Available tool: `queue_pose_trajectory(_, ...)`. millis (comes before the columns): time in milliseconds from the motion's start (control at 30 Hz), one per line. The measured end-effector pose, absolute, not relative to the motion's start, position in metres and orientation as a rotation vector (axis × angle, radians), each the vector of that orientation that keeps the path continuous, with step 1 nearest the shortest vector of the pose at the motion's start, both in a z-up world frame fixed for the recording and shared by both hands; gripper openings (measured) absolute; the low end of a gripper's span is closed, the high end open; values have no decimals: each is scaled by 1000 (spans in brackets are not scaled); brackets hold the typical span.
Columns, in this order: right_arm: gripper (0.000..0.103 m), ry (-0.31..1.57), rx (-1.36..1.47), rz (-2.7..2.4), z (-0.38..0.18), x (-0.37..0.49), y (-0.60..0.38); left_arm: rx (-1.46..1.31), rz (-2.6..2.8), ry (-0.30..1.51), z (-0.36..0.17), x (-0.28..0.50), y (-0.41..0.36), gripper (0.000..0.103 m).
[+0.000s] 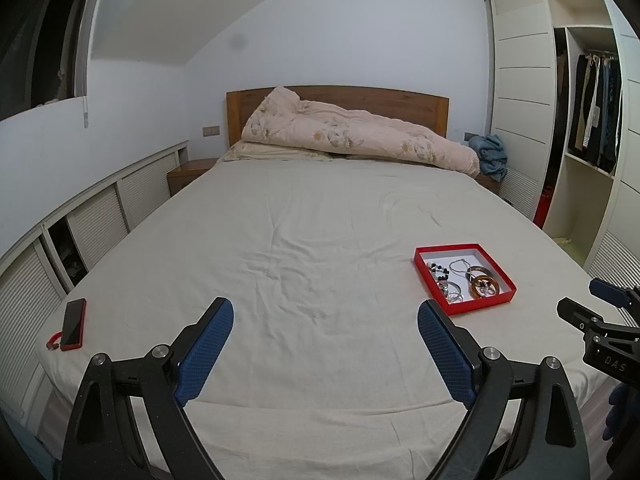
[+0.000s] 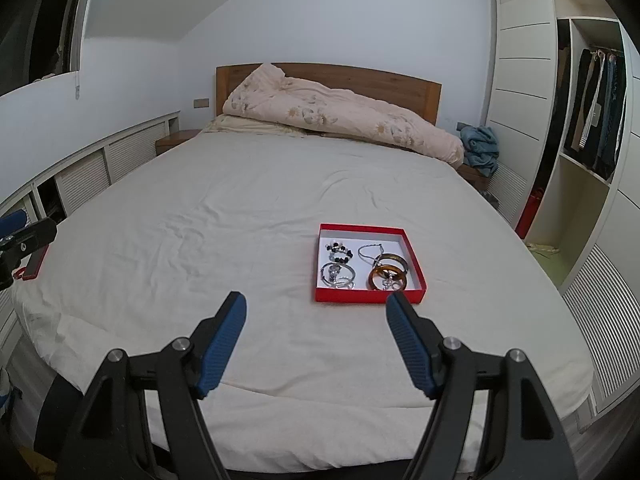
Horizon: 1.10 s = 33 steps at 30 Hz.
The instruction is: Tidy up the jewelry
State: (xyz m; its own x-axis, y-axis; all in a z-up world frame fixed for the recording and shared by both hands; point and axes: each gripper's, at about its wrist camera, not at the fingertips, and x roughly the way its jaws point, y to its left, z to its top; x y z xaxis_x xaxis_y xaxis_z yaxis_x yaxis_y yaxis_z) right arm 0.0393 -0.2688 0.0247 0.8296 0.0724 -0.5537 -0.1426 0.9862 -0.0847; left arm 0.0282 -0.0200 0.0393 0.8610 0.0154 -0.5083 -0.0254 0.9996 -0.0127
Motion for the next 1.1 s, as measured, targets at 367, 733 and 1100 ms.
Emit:
queue_pose_trajectory(367,71,601,-131,116,15,41,-266,-16,20,534,38,28,-22,93)
queue_pose_trajectory(733,71,603,-130,115,13,40,-267,-16,15,538,37,27,-21,93)
queue_pose_trajectory(1100,71,605,-129,114,12,39,-266,-21,10,552,32,29,-21,93)
